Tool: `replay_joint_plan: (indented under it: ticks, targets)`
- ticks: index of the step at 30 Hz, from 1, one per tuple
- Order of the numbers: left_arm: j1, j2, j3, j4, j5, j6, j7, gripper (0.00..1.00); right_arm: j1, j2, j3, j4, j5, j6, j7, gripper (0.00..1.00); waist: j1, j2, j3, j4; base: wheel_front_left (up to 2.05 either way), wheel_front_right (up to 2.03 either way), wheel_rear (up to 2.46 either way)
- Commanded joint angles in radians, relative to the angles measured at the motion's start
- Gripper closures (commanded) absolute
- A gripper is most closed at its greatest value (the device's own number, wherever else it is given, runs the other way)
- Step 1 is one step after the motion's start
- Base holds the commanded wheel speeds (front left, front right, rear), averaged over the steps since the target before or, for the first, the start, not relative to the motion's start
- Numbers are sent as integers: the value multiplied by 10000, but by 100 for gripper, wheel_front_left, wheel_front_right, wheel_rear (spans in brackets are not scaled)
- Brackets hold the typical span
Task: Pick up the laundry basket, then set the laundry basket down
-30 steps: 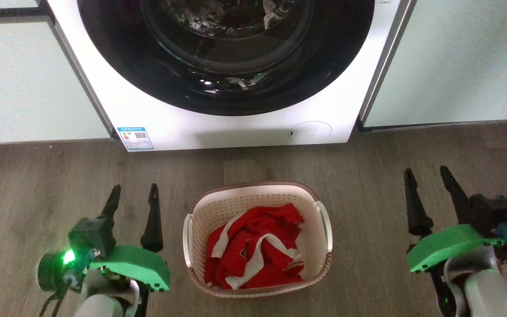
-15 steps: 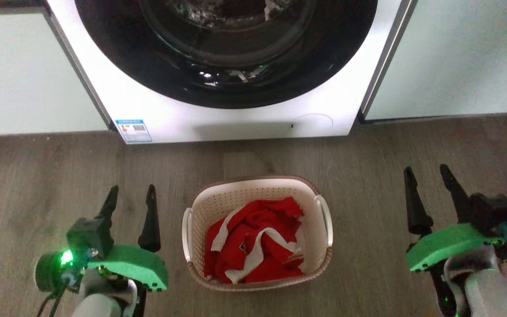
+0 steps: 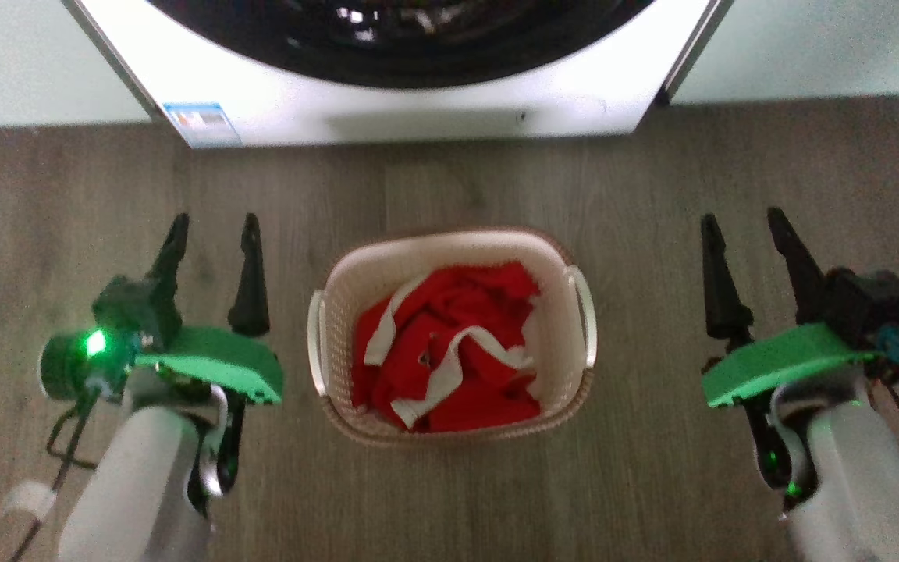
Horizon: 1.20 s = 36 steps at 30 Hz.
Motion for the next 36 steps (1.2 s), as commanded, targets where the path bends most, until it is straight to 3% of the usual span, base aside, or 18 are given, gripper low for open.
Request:
replay_joint_plan:
  ticks: [1,11,24,36]
  targets:
    - [-598,146,430,27,-36,-88,-73,0,-326,43,315,-139,98,-17,-136,0,0,0,771,-69,0,0,0]
    - [-2272,-225,334,2694,-376,-766,-618,0,-1542,-9,790,1249,158,-17,-529,0,0,0,2069,-137,0,0,0]
    - [-4068,-710,-31,6539,-781,-2049,-929,0,-2699,91,1202,3240,212,-17,-1039,0,0,0,3653,-141,0,0,0]
    - [-5085,-918,-72,8963,-997,-2688,-1134,0,-3260,226,1523,4234,270,-17,-1177,0,0,0,4622,-221,0,0,0]
